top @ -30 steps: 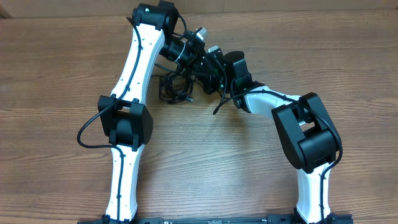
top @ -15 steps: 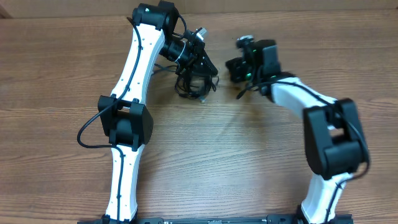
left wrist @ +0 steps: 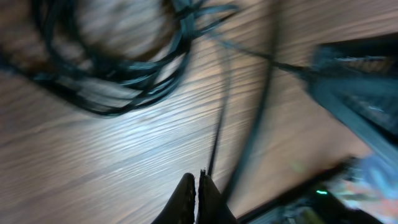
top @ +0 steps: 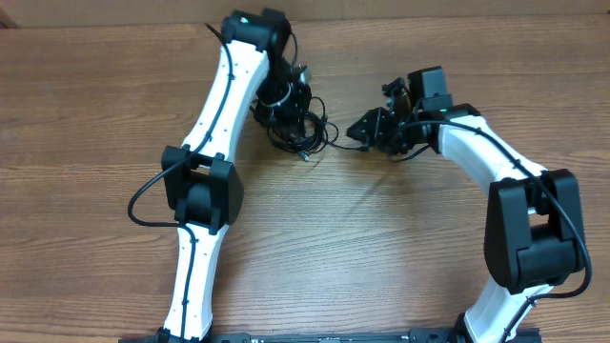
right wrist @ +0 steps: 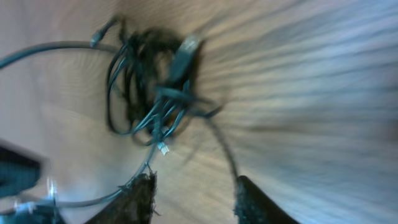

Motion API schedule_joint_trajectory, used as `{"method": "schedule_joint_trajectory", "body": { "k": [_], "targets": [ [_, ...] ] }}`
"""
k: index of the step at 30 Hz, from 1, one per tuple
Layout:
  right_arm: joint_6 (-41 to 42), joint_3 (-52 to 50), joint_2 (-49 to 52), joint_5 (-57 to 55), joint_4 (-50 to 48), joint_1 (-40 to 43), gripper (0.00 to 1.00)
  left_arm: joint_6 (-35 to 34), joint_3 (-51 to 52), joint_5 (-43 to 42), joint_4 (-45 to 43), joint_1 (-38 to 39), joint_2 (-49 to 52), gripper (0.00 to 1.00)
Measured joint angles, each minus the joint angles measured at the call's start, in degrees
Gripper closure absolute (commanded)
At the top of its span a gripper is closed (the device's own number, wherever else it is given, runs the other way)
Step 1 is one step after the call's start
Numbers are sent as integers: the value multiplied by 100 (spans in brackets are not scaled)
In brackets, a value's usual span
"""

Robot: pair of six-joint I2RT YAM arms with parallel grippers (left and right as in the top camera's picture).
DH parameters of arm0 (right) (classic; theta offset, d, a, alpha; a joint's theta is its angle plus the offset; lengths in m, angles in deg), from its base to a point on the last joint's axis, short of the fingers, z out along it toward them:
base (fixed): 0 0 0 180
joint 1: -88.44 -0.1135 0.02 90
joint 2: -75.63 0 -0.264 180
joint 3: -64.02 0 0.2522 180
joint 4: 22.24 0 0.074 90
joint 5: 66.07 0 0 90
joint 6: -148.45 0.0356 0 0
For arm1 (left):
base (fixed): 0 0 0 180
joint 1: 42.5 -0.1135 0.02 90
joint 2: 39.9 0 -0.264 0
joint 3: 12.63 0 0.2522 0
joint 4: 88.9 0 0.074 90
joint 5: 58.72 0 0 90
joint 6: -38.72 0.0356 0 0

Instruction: Untangle cables

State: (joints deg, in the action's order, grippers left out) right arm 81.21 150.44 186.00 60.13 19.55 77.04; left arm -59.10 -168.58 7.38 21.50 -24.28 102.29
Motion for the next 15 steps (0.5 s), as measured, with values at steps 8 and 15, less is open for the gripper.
{"method": "schedule_joint_trajectory", "body": {
  "k": [8, 15],
  "targets": [
    [372, -2, 4, -2, -745, -400, 37, -125, 1349, 1185, -59, 50, -2, 96],
    [-1344, -2, 4, -387, -741, -413, 49, -125, 1910, 1746, -496, -170, -2, 96]
  ]
}}
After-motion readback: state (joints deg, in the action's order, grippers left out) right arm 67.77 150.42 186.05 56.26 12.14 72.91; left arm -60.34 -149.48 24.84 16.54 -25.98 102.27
